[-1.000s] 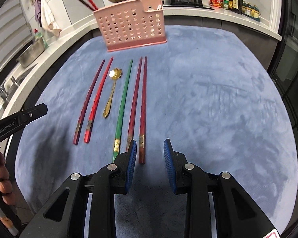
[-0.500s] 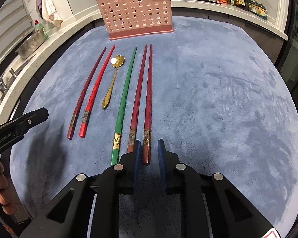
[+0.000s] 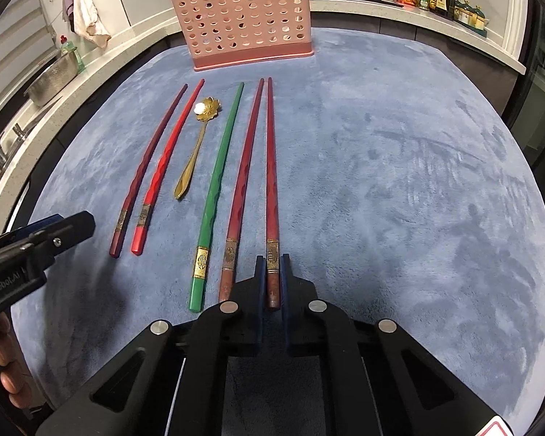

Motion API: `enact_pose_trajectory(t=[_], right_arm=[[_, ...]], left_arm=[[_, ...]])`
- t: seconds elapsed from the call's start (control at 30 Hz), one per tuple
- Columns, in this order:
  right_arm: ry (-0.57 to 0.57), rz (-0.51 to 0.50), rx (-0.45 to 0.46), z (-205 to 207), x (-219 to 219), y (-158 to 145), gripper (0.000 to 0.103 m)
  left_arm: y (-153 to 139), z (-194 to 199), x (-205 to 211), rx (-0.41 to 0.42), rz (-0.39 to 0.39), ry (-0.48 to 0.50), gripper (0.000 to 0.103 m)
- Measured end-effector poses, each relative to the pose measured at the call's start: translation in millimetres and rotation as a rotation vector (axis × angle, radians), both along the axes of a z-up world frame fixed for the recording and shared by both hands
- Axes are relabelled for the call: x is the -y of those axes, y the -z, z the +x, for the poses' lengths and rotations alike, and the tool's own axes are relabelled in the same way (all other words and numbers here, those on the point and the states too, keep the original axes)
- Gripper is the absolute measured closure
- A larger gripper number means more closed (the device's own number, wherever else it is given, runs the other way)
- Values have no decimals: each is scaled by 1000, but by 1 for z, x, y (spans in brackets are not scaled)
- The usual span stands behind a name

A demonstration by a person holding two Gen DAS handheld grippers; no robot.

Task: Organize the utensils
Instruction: 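Grasp a dark red chopstick with the right tool while the left tool grasps another dark red chopstick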

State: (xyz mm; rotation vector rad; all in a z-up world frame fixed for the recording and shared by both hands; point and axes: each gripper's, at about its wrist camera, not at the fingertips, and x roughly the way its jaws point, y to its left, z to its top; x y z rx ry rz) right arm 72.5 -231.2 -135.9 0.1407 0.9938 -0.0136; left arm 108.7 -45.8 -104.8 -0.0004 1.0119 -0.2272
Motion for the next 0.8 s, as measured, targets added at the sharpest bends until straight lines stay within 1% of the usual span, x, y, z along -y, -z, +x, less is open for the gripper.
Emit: enact_pose_trajectory(t=[0.2, 0.4, 0.47, 0.63, 0.7, 0.8], right_arm=[[19, 37, -9, -5, 6, 1, 96], [20, 40, -10, -7, 6, 1, 96], [19, 41, -9, -7, 6, 1, 96], [18, 39, -8, -8, 5, 2, 96], [18, 39, -7, -8, 5, 2, 96], [17, 38, -8, -8, 5, 2, 96]], left_arm=[[7, 5, 6, -12, 2, 7, 47], [18, 10, 12, -28, 24, 22, 48], [21, 11, 12, -30, 26, 22, 52], [24, 12, 13, -21, 47, 27, 54], [24, 12, 14, -17, 53, 28, 55], [25, 12, 14, -8, 63, 29, 61]])
